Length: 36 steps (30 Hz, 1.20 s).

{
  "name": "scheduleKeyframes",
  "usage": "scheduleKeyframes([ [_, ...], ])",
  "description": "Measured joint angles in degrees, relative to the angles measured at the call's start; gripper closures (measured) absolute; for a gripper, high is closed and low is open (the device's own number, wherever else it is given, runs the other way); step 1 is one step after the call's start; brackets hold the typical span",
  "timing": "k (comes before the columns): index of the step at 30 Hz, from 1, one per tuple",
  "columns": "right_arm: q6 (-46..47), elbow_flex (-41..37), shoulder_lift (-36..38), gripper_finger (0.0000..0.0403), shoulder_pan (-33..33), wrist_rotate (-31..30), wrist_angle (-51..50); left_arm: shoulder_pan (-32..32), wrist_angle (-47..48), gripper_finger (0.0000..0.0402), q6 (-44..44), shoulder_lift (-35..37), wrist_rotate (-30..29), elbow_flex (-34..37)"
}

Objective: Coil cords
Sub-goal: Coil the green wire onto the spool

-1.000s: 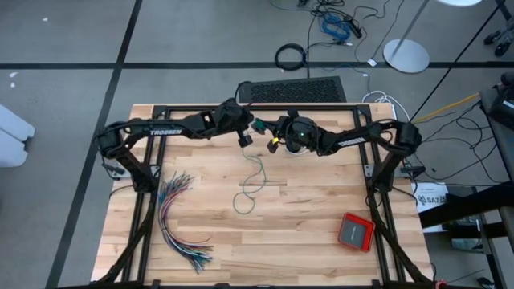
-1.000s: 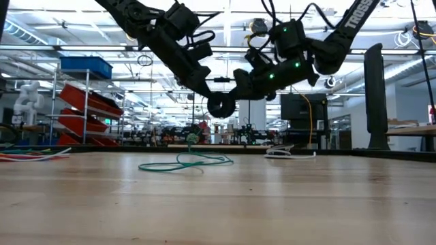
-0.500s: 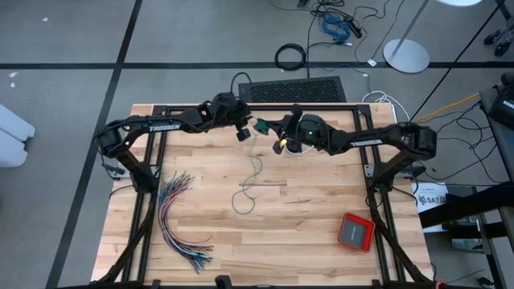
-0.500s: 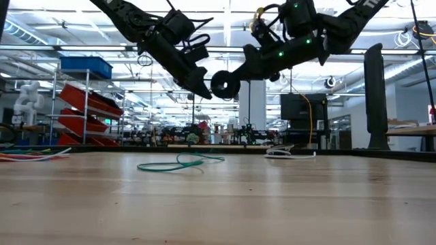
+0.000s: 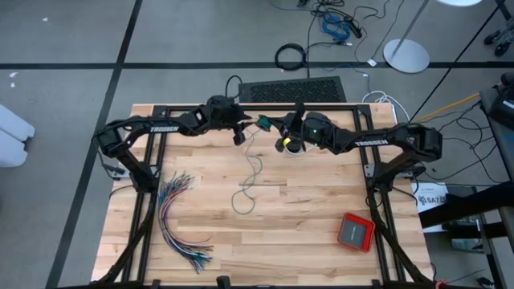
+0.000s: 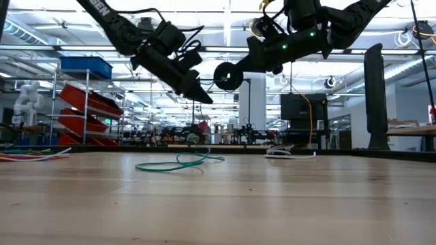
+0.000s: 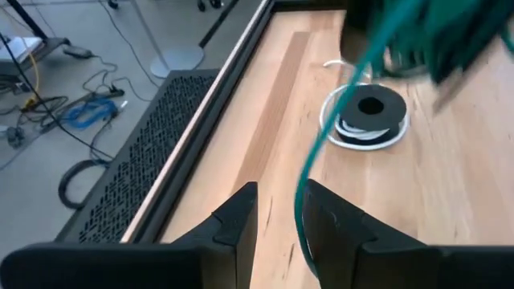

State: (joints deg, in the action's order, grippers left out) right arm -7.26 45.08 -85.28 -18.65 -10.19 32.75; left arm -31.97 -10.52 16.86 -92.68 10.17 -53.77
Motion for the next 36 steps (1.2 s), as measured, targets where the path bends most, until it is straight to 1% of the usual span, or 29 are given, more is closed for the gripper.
scheduleKeyframes([
  [3, -0.81, 0.0, 0.71, 0.0403, 0.0, -0.32, -0.08, 0.05, -4.86, 0.0296, -1.02, 0.0, 0.0, 3.14],
  [9, -1.18, 0.0, 2.09, 0.0403, -0.67, -0.34, -0.48, 0.04, -17.76, 0.0295, -4.65, 0.0, -0.44, 9.94],
  [20, -1.58, 0.0, 2.44, 0.0403, -1.89, -0.32, -0.57, 0.26, -35.7, 0.0295, -10.64, -0.02, -6.27, 20.82],
  [22, -1.6, 0.0, 2.44, 0.0403, -1.92, -0.32, -0.3, 0.26, -37.4, 0.0295, -11.72, -0.02, -7.05, 21.58],
  [29, -1.82, 0.0, 2.44, 0.0403, -1.95, -0.28, 0.76, 0.48, -37.28, 0.0301, -13.5, -0.02, -8.46, 21.63],
  [34, -1.56, 0.0, 2.42, 0.0403, -1.95, -0.29, 1.02, 0.98, -37.08, 0.0333, -13.64, -0.04, -9.53, 21.63],
  [36, -1.54, 0.0, 2.41, 0.0403, -1.95, -0.29, 1.85, 1.62, -37.06, 0.0351, -13.86, -0.07, -11.59, 21.63],
])
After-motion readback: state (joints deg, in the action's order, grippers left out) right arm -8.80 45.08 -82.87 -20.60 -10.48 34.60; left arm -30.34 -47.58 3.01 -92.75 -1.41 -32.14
